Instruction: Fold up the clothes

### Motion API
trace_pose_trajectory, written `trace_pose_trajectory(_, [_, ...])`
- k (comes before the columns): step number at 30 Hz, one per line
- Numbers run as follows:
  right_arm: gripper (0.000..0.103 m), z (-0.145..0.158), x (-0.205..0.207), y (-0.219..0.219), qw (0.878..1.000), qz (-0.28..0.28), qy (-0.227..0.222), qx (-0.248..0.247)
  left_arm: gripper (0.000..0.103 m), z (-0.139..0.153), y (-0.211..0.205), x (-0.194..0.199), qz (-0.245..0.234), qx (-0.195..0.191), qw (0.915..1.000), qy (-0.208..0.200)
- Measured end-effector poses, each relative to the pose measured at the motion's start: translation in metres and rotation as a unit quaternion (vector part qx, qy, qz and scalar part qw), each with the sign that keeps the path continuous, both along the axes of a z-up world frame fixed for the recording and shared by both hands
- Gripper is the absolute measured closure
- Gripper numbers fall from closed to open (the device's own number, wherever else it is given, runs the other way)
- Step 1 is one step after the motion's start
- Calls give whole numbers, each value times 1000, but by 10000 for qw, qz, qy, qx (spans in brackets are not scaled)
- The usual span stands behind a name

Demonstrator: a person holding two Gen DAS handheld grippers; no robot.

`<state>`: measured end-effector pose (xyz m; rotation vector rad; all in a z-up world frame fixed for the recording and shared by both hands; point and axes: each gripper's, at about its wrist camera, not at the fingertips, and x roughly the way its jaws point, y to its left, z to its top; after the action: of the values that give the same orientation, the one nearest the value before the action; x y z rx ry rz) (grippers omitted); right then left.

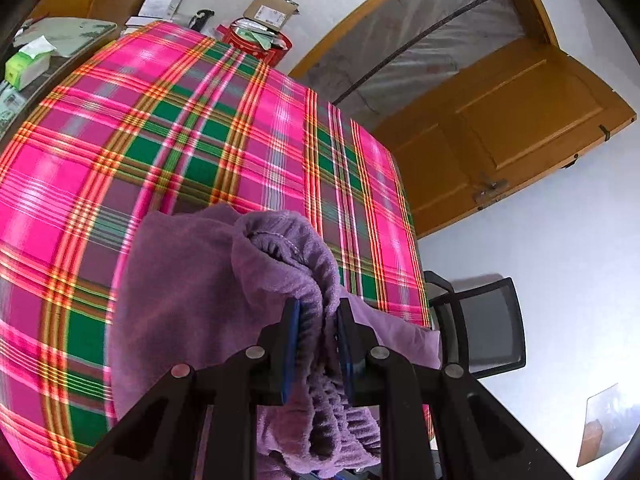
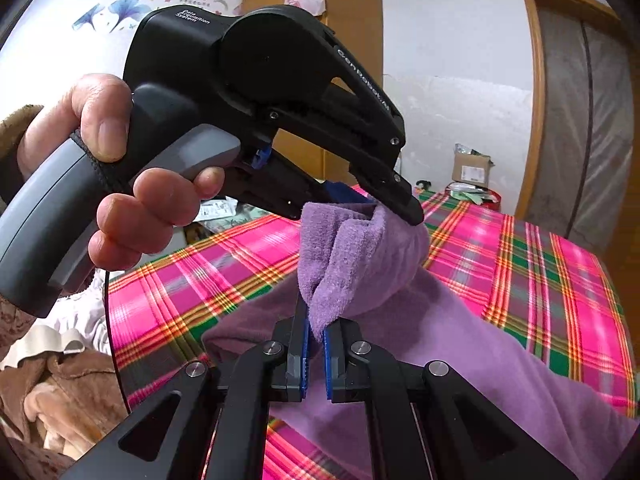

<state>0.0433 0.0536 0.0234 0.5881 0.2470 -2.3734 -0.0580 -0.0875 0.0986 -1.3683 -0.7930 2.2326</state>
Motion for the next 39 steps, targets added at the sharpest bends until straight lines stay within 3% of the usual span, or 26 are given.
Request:
trace_pose_trajectory(18, [97, -38, -11, 34, 9980, -206, -600, -19, 84, -41, 39, -10, -200, -161, 9984, -499])
trace_pose_trajectory(30, [95, -43, -18, 46, 9954, -151, -934, -139, 80, -44, 48, -13, -256, -154, 9977, -609])
trace_pose_trajectory(39, [79, -55, -28, 61, 9896, -140, -1410, -261, 79, -34, 50, -6, -384, 25, 9985, -400])
